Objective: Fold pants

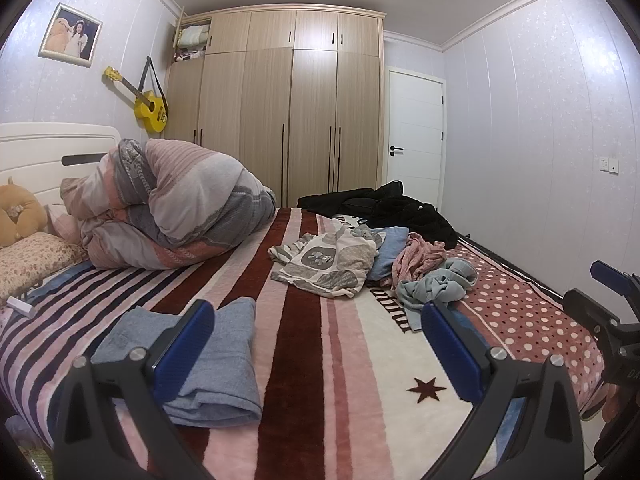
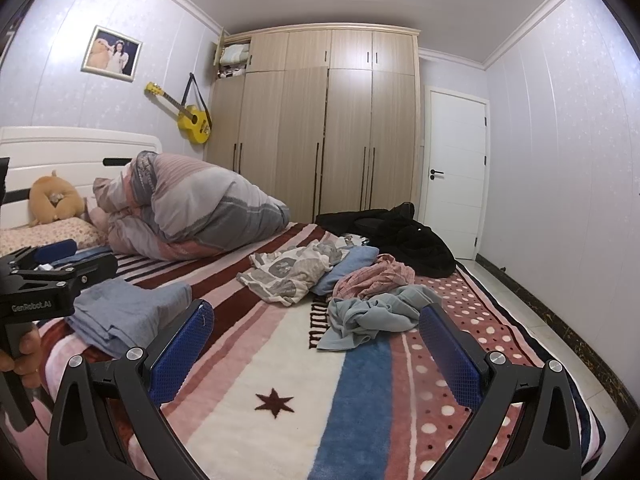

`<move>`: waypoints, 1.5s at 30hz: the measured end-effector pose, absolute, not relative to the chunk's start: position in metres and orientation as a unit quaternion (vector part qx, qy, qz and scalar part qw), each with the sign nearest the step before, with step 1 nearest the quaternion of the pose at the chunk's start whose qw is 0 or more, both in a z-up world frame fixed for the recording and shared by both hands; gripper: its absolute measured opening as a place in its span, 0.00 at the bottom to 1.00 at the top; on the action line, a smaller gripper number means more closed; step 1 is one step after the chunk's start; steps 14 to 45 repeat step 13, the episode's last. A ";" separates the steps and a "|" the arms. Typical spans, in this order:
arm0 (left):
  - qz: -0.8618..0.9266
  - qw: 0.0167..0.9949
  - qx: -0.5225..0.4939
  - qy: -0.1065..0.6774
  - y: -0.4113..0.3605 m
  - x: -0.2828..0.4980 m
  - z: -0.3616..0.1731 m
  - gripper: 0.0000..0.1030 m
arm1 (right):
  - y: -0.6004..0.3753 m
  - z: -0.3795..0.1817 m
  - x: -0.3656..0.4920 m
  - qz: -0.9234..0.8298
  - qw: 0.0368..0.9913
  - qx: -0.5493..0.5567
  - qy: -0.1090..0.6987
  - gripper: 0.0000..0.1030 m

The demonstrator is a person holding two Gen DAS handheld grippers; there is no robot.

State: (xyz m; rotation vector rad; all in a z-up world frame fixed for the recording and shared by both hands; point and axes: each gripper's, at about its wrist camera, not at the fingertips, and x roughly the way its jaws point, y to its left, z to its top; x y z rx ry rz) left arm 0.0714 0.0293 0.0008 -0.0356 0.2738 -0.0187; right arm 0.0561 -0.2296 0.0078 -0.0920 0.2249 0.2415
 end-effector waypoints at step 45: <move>-0.011 0.990 -0.017 0.137 0.029 0.073 0.002 0.99 | -0.230 0.008 0.057 0.120 0.985 -0.046 0.113 1.00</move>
